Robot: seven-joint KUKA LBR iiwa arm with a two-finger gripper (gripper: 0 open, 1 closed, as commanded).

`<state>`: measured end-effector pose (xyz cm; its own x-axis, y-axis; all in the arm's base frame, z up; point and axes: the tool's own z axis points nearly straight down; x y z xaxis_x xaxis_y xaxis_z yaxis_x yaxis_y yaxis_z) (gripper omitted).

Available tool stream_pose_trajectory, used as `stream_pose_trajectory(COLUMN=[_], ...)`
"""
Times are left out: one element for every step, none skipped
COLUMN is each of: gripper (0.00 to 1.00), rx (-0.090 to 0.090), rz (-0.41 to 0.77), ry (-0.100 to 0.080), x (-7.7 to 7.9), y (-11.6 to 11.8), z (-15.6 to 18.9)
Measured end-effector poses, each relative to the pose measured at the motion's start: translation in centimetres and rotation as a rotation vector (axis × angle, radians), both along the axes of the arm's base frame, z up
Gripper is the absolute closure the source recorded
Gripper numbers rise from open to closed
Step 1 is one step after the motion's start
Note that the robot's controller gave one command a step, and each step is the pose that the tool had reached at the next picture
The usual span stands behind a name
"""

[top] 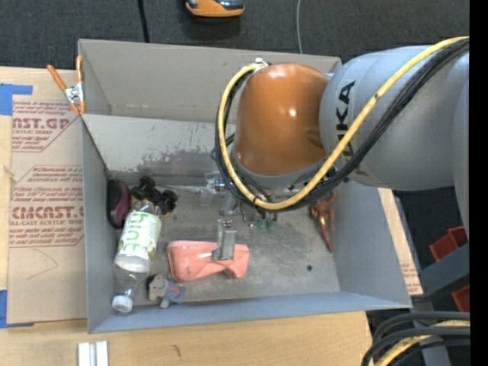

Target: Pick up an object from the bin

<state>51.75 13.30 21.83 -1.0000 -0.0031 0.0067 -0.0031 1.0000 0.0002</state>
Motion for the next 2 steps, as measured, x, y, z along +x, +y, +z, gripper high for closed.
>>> stream_pose_trajectory(gripper=[0.00, 0.00], rx=[0.001, 0.002], rz=[-0.002, 0.048], ry=[-0.008, -0.014], x=[0.2, -0.8], y=[-0.1, -0.5], z=[0.5, -2.0])
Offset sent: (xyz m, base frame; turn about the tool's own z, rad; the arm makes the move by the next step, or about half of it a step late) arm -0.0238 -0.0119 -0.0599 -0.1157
